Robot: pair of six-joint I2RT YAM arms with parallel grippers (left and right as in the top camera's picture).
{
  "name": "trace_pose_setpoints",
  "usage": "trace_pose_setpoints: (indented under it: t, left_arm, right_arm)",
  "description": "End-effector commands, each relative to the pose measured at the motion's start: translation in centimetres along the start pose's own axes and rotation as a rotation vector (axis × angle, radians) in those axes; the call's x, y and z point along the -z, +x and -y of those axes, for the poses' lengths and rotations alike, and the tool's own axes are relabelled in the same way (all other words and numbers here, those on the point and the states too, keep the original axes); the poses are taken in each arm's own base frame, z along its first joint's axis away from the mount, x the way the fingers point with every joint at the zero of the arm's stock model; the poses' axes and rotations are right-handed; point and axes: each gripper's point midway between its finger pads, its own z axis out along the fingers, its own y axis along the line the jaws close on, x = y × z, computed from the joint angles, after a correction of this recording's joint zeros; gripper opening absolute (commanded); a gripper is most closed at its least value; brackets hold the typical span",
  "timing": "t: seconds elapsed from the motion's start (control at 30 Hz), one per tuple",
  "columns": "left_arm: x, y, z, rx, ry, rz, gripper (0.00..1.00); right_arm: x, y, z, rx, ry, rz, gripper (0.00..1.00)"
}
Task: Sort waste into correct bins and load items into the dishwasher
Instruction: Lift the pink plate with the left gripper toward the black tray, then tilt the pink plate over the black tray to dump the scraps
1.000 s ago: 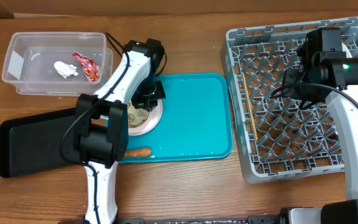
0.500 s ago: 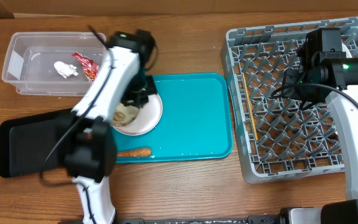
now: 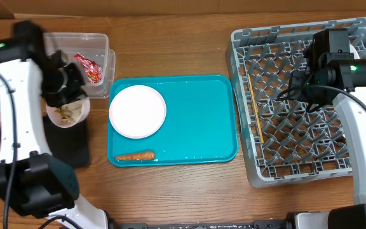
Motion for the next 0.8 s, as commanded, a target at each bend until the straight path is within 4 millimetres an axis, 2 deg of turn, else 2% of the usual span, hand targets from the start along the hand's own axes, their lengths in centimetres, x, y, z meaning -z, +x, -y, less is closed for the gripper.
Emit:
trace_pose_setpoints:
  t: [0.0,0.2,0.4,0.5,0.77]
  left_arm:
    - [0.1,0.6,0.1,-0.102,0.231,-0.027,0.04]
    - [-0.9,0.8,-2.4,-0.119,0.488,-0.002,0.04]
    - [-1.9,1.6,-4.9,-0.125,0.655,0.073,0.04]
    - [-2.4,1.9,-7.3,-0.040,0.745,0.139,0.04]
    - [-1.8,1.5,-9.5,0.084,0.865,0.250,0.04]
  right_arm:
    - [0.6,-0.6,0.3,-0.004,0.011,0.028,0.47]
    - [0.6,-0.6,0.3,-0.005,0.013,0.029,0.47]
    - [0.6,-0.6,0.3,-0.005,0.013,0.029,0.48]
    - [0.6,-0.4,0.3,-0.004,0.014,0.021,0.48]
    - [0.6,-0.2,0.4,-0.004,0.016,0.012,0.47]
